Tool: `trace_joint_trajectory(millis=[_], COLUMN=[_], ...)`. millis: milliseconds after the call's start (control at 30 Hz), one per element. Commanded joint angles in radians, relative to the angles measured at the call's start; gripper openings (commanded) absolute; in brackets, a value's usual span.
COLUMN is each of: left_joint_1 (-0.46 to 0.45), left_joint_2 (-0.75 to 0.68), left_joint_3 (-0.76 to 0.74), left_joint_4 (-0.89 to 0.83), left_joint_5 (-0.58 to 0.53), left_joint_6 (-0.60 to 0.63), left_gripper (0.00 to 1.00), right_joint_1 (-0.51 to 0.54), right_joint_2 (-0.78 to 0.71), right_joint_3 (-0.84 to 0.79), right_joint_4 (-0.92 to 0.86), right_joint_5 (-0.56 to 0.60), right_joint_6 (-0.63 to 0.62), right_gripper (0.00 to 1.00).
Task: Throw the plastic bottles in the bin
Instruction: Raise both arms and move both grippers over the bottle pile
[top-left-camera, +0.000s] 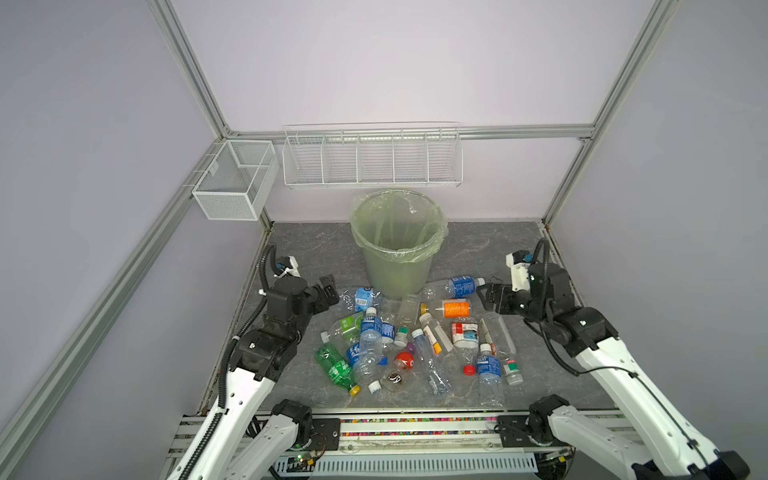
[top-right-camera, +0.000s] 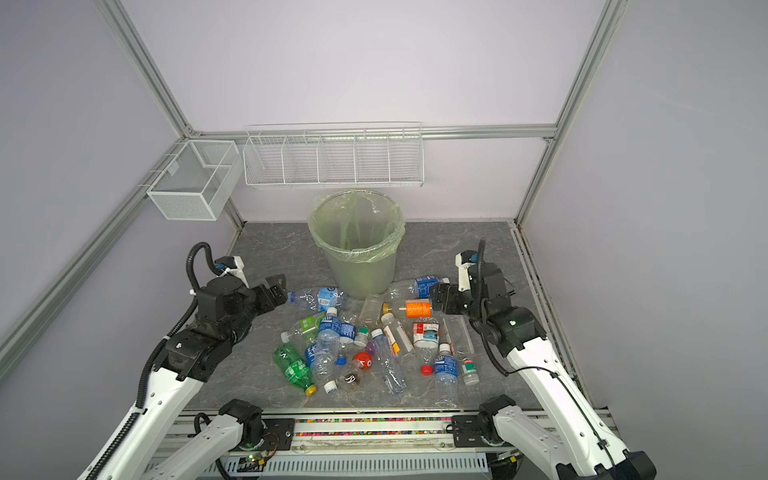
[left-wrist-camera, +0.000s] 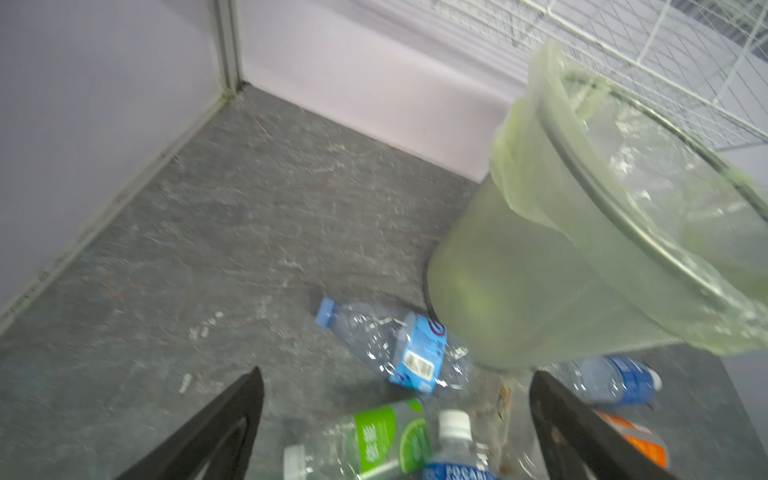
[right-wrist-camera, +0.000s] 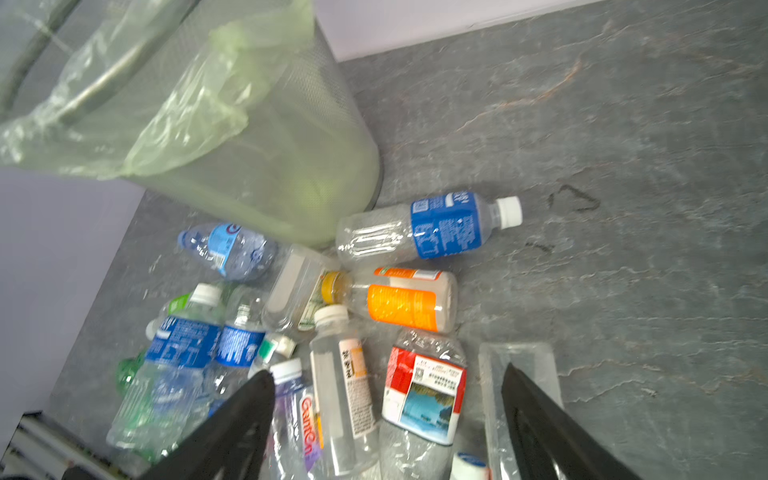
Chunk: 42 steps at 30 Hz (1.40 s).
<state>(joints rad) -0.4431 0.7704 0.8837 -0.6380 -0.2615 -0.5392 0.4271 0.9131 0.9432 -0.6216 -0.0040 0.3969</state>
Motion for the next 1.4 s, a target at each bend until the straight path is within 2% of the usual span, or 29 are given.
trace_joint_trajectory(millis=[0, 200, 367, 633, 1367], left_joint_1=[-0.103, -0.304, -0.382, -0.445, -0.456], left_joint_2=[-0.010, -0.051, 0.008, 0.140, 0.367], left_joint_3=[-0.040, -0.098, -0.104, -0.070, -0.068], left_joint_4=[-0.178, -0.225, -0.201, -0.169, -0.094], left_joint_5=[-0.025, -0.081, -0.065, -0.018, 0.013], left_joint_6=[-0.168, -0.322, -0.357, -0.370, -0.385], left_gripper=[0.99, 0.99, 0.99, 0.99, 0.95], right_joint_1=[0.078, 0.206, 0.292, 0.350, 0.358], right_joint_2=[-0.036, -0.031, 0.006, 0.045, 0.105], right_joint_3=[-0.047, -0.158, -0.190, -0.188, -0.187], right_joint_4=[-0.073, -0.009, 0.021, 0.039, 0.058], right_joint_5=[0.053, 0.094, 0.151, 0.189, 0.202], right_joint_6=[0.043, 0.125, 0.165, 0.216, 0.232], right_gripper=[0.88, 0.88, 0.88, 0.88, 0.88])
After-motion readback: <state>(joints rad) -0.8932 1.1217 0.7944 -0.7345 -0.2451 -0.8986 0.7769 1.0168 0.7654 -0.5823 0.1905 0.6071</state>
